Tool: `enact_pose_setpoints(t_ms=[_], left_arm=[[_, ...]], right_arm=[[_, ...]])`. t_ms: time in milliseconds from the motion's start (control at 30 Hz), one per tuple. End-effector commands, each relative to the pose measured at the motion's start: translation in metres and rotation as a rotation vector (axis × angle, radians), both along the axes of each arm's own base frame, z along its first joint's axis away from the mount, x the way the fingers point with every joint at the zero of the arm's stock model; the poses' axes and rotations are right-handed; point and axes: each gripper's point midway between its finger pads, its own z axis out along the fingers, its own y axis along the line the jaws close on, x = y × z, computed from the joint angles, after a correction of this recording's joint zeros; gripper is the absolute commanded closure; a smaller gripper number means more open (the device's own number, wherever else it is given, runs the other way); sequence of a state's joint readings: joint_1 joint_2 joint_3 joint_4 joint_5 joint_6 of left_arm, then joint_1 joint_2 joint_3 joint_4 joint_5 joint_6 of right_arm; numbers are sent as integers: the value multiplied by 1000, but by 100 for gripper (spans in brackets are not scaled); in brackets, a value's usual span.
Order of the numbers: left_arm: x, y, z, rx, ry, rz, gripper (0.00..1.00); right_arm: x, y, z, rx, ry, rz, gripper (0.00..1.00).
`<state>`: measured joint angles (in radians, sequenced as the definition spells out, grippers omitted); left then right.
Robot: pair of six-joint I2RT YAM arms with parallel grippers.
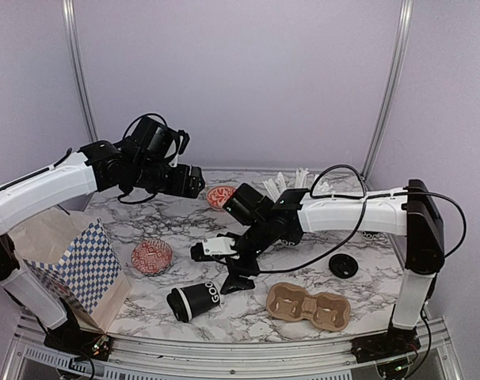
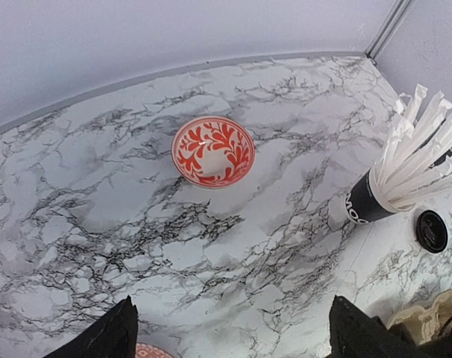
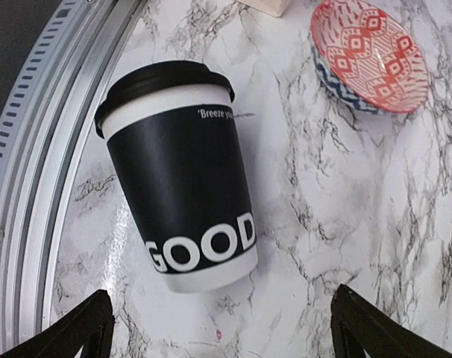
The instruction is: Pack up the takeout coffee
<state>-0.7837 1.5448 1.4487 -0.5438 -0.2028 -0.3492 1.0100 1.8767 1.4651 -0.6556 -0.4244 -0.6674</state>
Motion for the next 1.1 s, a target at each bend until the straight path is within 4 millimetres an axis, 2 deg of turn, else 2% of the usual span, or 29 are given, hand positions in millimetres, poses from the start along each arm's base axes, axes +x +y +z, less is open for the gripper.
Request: enact_pose_setpoints(t_ms=[0,133,333,500,633,800,900,1000,1067], left_arm=[[9,25,39,6,-107,83,10],[8,30,50,-11,-128,94,10],[2,29,66,-38,-150,60,11],[-3,25,73,-40,-163,3,11],[-6,22,77,-38,-172,-32,11],[-11,15,80,-46,-170,-92,11],[-15,14,86,-51,-184,-122,11],[-20,12,95,-49,-211,-167,11],[-26,11,108,-56,-246,-208,11]], right_arm=[[-14,28,-19,10,-100,63,1],[-34,37,-36,-22,-153,131,1],[-41,35,-62,-80,-149,175,2],[-49,32,-73,-99,-114,221,10],[-59,29,-78,-114,-61,251,21],[-60,27,-69,-97,-53,250,36],[-54,23,-57,-77,-35,221,39],[-45,16,-31,-23,38,179,39],[-35,11,-3,40,100,142,39]])
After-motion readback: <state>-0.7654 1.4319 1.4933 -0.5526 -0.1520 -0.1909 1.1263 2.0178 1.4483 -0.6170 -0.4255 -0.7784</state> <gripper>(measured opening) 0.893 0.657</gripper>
